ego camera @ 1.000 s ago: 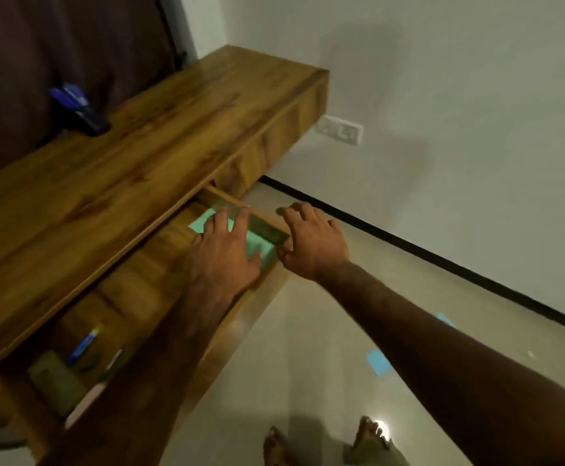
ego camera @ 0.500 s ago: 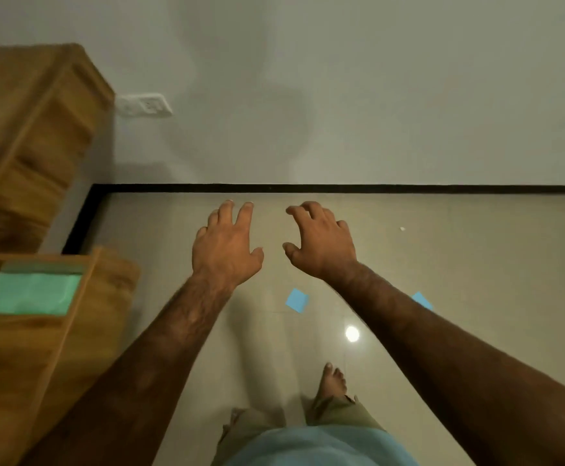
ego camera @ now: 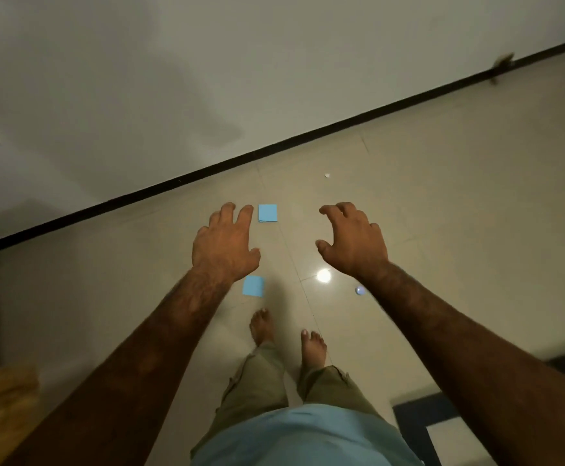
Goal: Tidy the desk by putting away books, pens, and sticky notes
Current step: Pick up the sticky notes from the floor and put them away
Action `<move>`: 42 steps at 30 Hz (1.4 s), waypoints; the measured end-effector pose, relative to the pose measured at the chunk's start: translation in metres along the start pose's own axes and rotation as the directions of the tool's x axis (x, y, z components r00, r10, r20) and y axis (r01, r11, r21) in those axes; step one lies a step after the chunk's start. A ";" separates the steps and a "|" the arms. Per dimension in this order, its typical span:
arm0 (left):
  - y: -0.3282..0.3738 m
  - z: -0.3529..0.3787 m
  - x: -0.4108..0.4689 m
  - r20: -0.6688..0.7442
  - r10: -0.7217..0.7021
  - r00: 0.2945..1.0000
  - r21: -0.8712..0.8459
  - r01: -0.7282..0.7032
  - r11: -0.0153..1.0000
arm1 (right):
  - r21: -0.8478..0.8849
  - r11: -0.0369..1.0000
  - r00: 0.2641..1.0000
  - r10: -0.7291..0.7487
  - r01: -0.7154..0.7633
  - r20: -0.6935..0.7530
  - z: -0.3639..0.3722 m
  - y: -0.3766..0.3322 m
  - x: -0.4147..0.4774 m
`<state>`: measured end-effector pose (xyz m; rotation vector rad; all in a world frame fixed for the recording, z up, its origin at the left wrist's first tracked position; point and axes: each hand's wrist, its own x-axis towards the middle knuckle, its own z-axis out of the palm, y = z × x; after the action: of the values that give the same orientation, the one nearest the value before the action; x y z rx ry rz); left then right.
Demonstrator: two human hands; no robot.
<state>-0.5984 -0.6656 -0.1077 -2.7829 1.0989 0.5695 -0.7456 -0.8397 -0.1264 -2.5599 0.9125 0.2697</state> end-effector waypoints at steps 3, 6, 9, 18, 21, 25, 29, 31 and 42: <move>-0.007 0.014 0.022 0.055 0.049 0.997 0.017 -0.050 0.999 | 0.006 0.996 0.996 0.085 -0.085 0.024 0.015 0.010 0.008; -0.021 0.030 0.047 0.090 0.069 0.994 0.012 -0.070 0.997 | 0.004 0.992 0.991 0.126 -0.127 0.044 0.037 0.012 0.021; -0.033 0.051 0.072 0.136 0.088 0.987 0.008 -0.090 0.996 | 0.022 0.986 0.984 0.166 -0.168 0.062 0.063 0.014 0.041; -0.035 0.158 0.146 0.240 0.124 0.963 -0.001 -0.128 0.992 | 0.035 0.994 0.988 0.098 -0.103 0.119 0.171 0.033 0.105; -0.035 0.211 0.167 0.276 0.117 0.954 -0.016 -0.118 0.993 | 0.035 0.997 0.985 0.056 -0.062 0.161 0.224 0.045 0.127; -0.039 0.286 0.196 0.305 0.111 0.946 -0.018 -0.110 0.994 | 0.044 0.998 0.980 0.030 -0.039 0.197 0.299 0.062 0.154; -0.045 0.362 0.220 0.350 0.080 0.933 -0.019 -0.078 0.997 | 0.046 0.998 0.967 -0.048 0.038 0.251 0.375 0.068 0.180; -0.052 0.401 0.231 0.382 0.064 0.922 -0.010 -0.065 0.998 | 0.072 0.995 0.957 -0.088 0.071 0.278 0.415 0.066 0.190; -0.092 0.602 0.271 0.482 -0.007 0.876 0.073 -0.032 0.997 | 0.094 0.981 0.875 -0.195 0.170 0.444 0.630 0.063 0.238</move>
<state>-0.5389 -0.6378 -0.7715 -2.3641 0.9939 1.1186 -0.6306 -0.7421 -0.7858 -2.3586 0.4904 0.7376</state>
